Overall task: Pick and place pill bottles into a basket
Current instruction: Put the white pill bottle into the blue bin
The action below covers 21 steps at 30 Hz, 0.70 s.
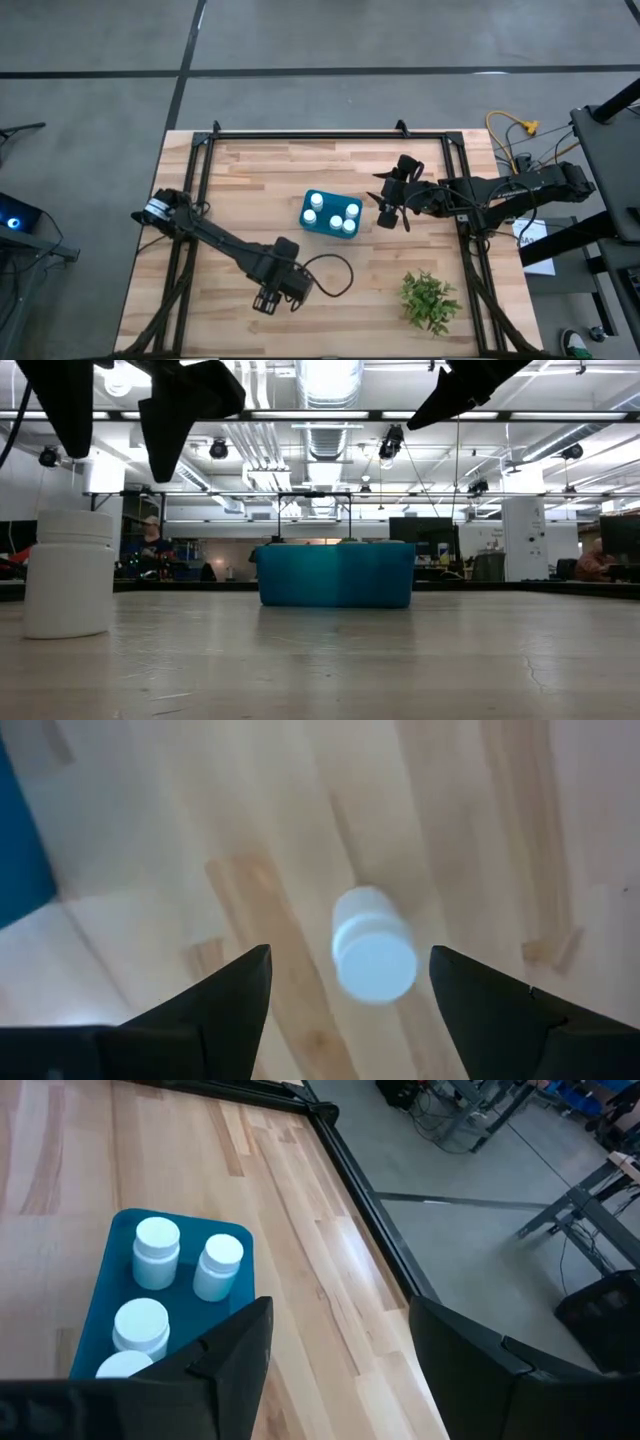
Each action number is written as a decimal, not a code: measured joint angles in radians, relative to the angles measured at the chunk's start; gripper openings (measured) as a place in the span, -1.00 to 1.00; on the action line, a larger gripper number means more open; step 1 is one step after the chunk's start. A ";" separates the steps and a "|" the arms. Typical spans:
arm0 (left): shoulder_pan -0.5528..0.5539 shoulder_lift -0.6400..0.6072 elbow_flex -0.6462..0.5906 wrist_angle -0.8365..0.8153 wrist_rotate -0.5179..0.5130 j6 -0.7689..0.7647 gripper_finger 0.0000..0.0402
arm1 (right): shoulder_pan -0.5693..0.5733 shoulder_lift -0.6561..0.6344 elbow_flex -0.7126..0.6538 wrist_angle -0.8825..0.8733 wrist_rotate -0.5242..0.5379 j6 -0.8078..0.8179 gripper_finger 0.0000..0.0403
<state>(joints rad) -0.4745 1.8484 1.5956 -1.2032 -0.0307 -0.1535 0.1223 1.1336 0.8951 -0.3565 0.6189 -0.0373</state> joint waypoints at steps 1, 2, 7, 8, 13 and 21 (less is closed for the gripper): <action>-0.006 0.000 -0.005 0.019 0.000 0.000 0.26 | 0.000 0.000 0.000 0.000 -0.002 0.004 0.12; -0.012 0.000 -0.011 0.038 0.000 -0.001 0.26 | 0.000 0.000 0.000 0.000 -0.003 0.005 0.12; -0.032 0.000 -0.061 0.074 0.015 -0.026 0.26 | 0.000 0.000 0.000 0.000 -0.027 0.005 0.12; -0.034 0.000 -0.070 0.072 0.019 -0.036 0.26 | 0.000 0.000 0.000 0.000 -0.027 0.005 0.12; -0.041 0.000 -0.111 0.098 0.020 -0.059 0.26 | 0.000 0.000 0.000 0.001 -0.027 0.008 0.12; -0.041 0.000 -0.202 0.184 0.021 -0.060 0.26 | 0.000 0.000 0.000 0.001 -0.027 0.012 0.12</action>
<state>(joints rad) -0.5152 1.8484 1.3933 -1.0194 -0.0101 -0.2134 0.1220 1.1336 0.8951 -0.3553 0.5919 -0.0254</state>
